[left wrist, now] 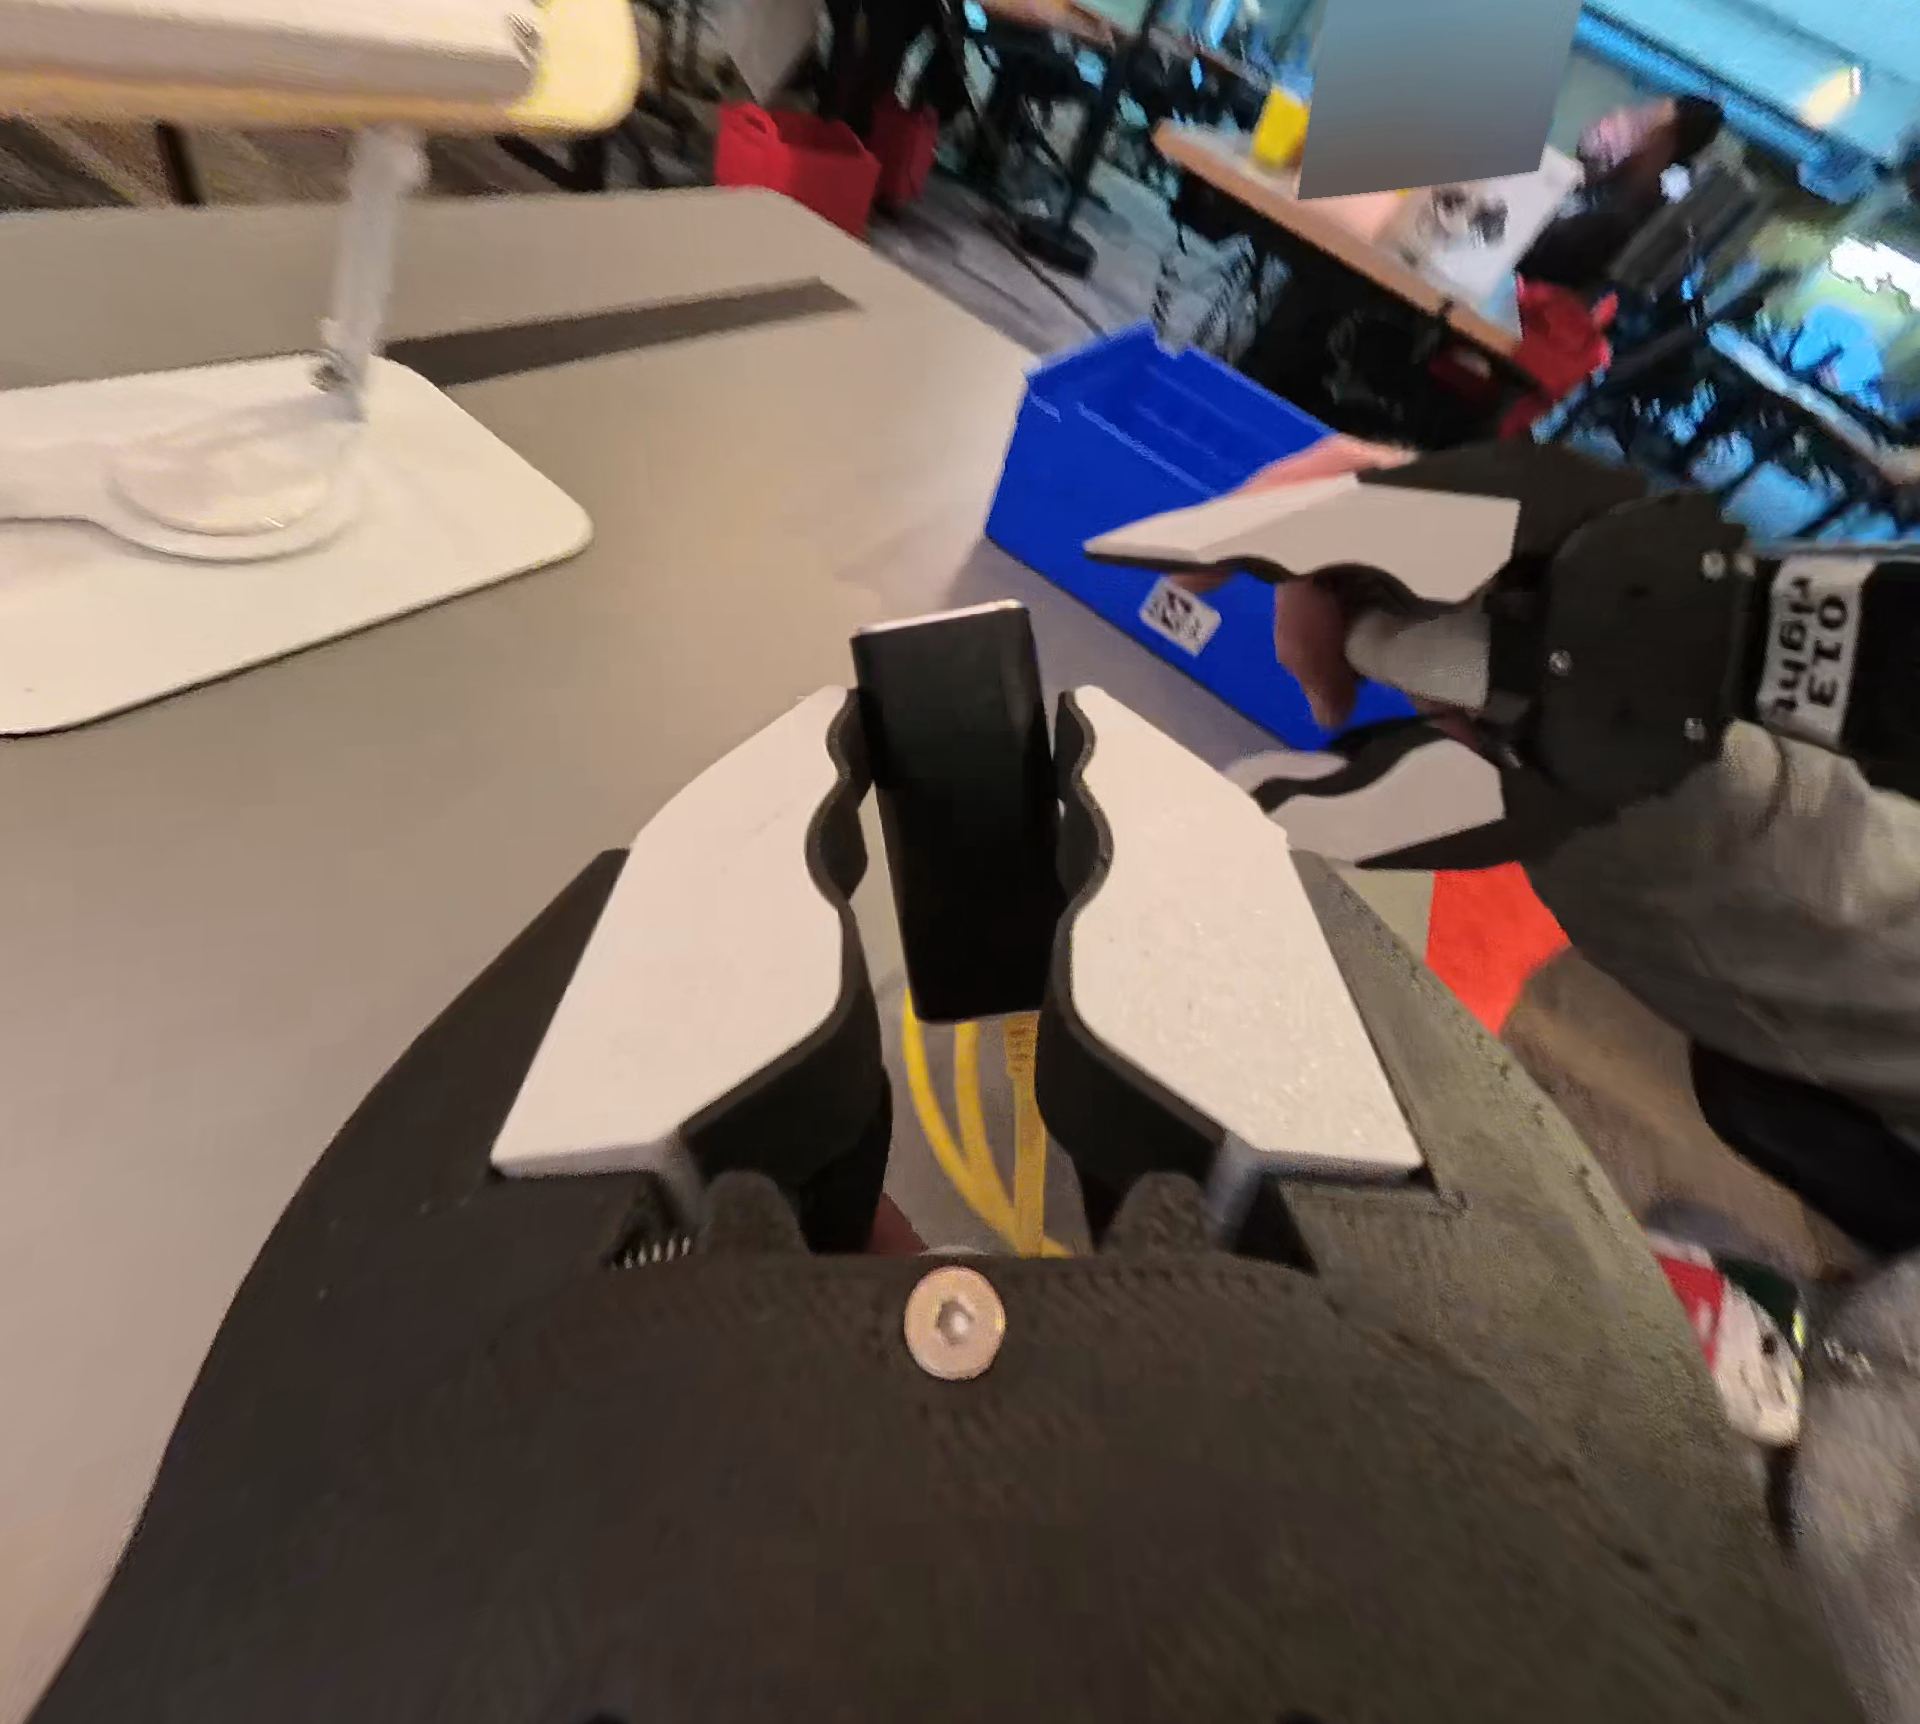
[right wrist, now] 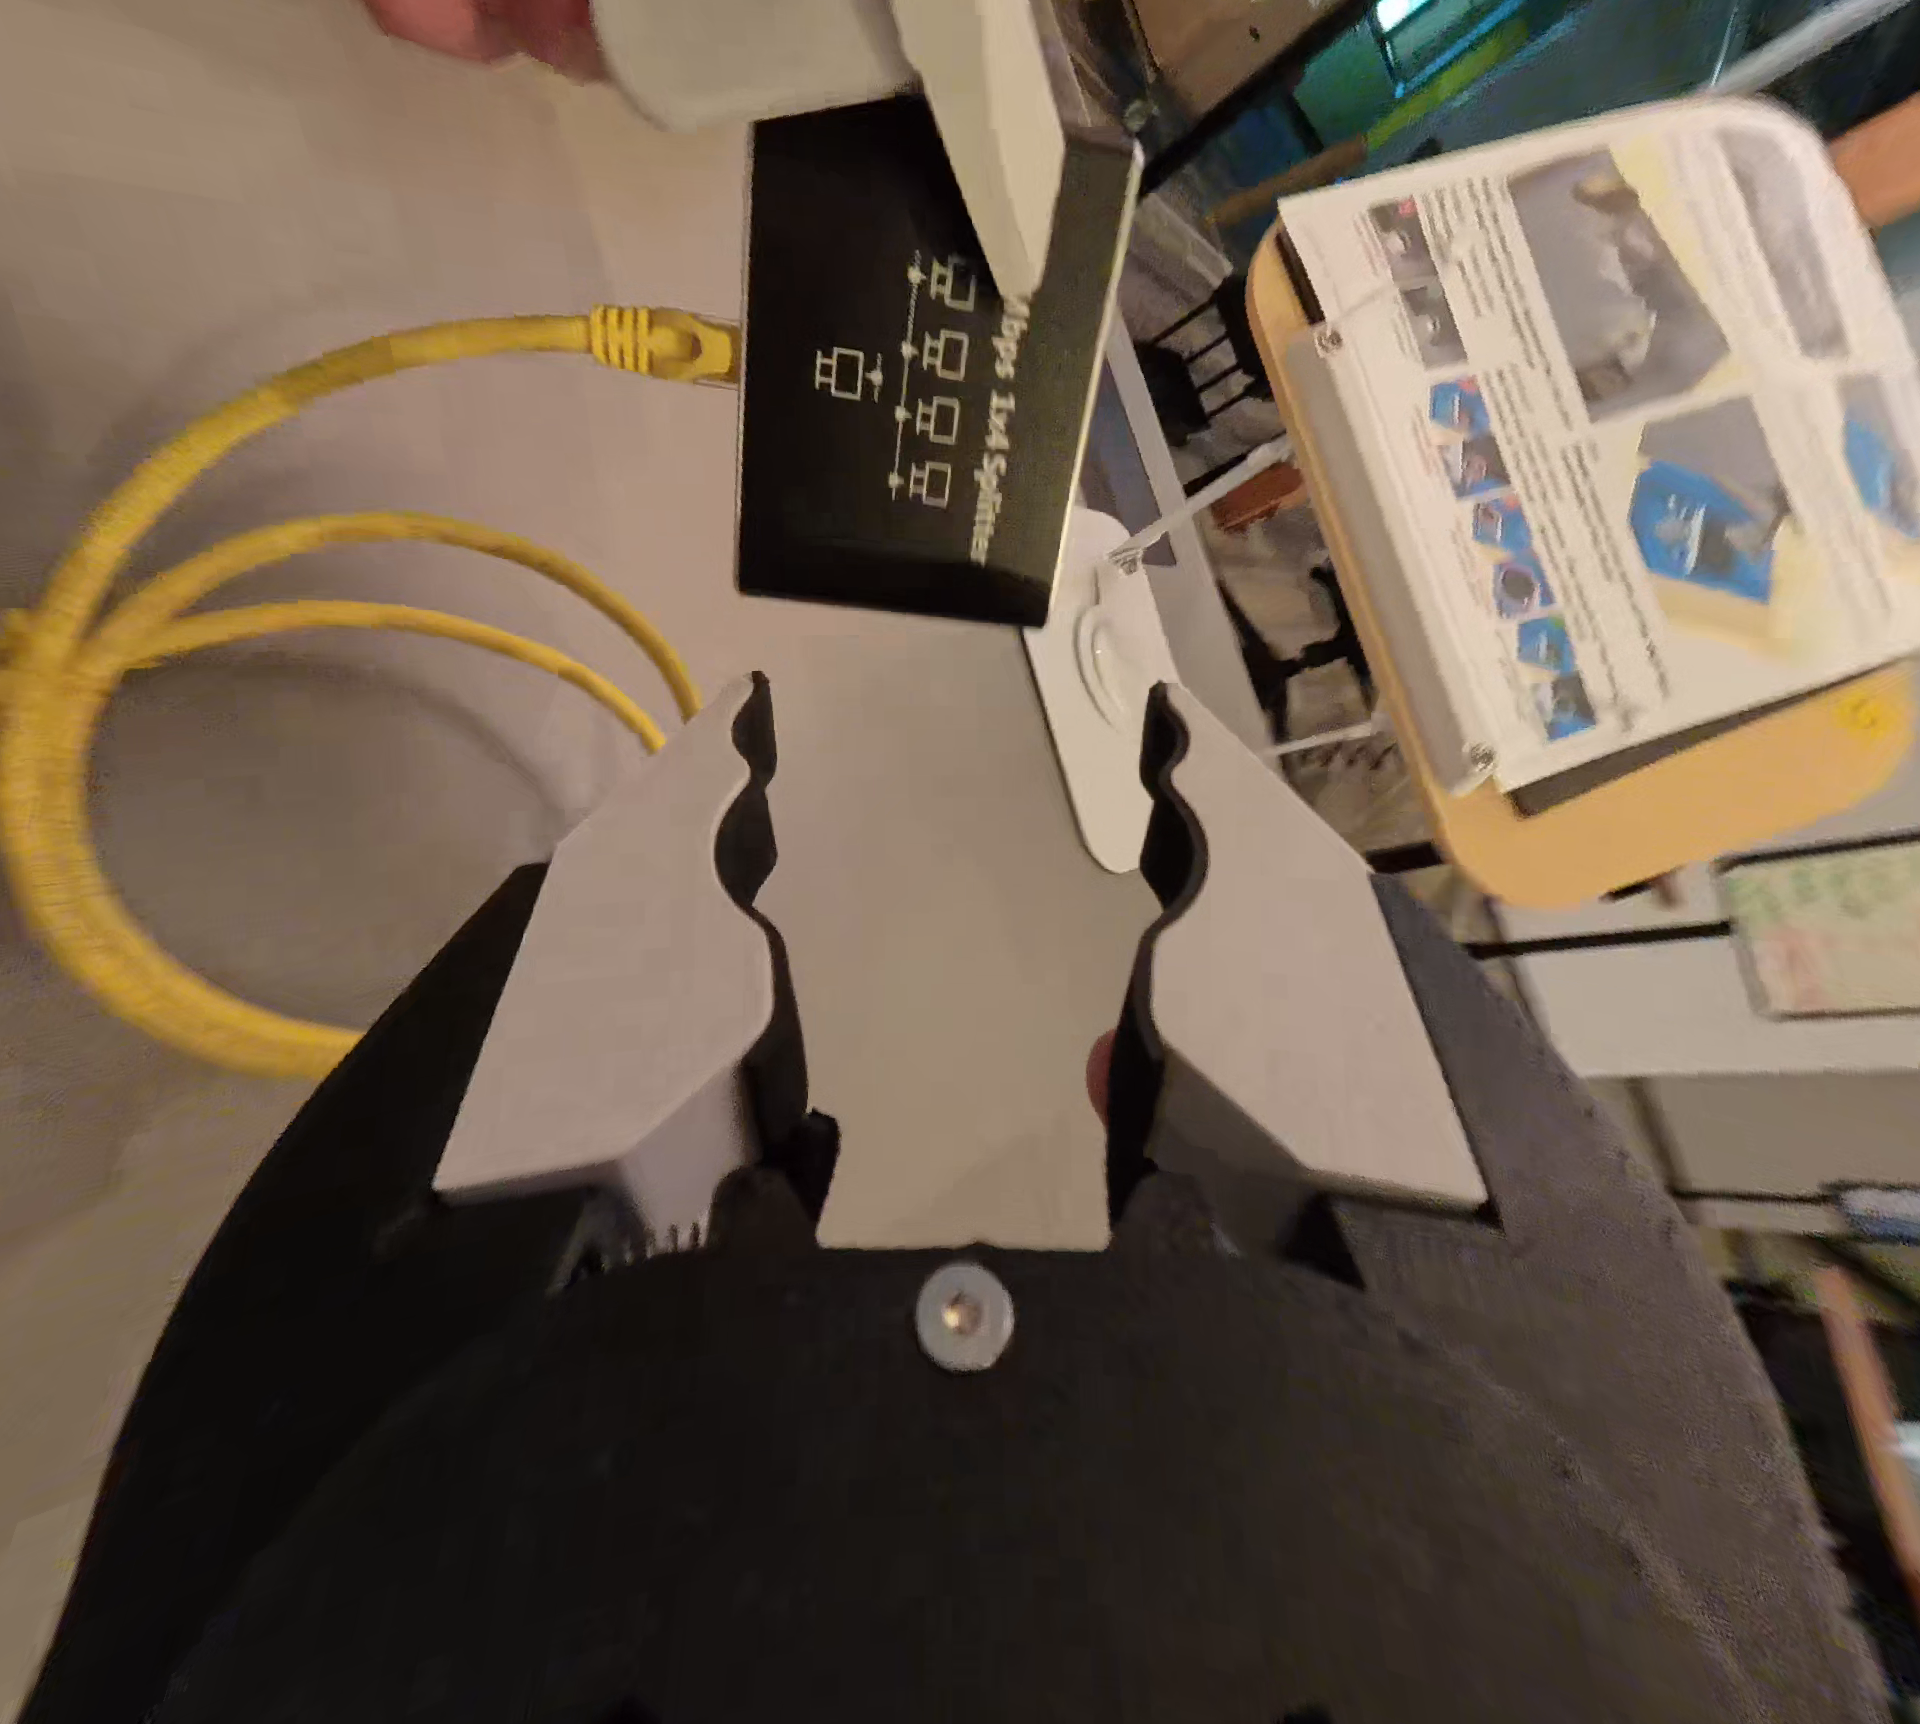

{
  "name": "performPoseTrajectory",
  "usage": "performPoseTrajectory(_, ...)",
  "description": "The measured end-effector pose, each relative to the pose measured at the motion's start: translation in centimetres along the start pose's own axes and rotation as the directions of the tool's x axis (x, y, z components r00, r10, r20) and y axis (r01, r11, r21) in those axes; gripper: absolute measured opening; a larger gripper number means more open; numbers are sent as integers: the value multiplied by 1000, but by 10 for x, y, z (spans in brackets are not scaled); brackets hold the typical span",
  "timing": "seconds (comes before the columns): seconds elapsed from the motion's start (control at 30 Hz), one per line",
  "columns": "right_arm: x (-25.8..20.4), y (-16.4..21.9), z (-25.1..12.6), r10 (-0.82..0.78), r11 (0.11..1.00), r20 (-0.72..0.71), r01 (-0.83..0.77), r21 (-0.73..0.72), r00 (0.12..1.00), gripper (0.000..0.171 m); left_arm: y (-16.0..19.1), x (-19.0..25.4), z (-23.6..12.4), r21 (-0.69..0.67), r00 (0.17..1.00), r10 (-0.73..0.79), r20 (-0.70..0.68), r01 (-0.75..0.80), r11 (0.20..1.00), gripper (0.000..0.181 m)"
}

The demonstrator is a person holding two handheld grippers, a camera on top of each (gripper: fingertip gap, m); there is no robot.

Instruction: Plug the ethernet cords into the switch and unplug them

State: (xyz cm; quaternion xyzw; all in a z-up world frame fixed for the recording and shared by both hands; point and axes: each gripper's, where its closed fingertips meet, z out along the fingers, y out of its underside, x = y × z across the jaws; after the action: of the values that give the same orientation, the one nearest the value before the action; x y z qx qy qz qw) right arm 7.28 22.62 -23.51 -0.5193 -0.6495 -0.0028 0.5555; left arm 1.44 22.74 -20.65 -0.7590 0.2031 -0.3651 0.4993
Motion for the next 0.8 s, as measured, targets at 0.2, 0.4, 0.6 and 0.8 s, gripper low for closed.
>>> performPoseTrajectory(0.2,-27,-27,11,509,853,249,-522,-18,824,83,-14,-8,-4,138,996,-27,81,16,990,33)
performPoseTrajectory(0.4,-73,-49,30,761,604,427,-774,-192,488,83,-18,3,-2,173,993,35,113,-54,983,33)
performPoseTrajectory(0.6,-77,-67,39,822,434,478,-884,-175,309,56,-25,13,-4,194,989,82,120,-104,975,32)
performPoseTrajectory(0.8,-89,-77,39,805,410,542,-887,-211,243,43,-30,17,-7,222,986,100,131,-128,967,32)
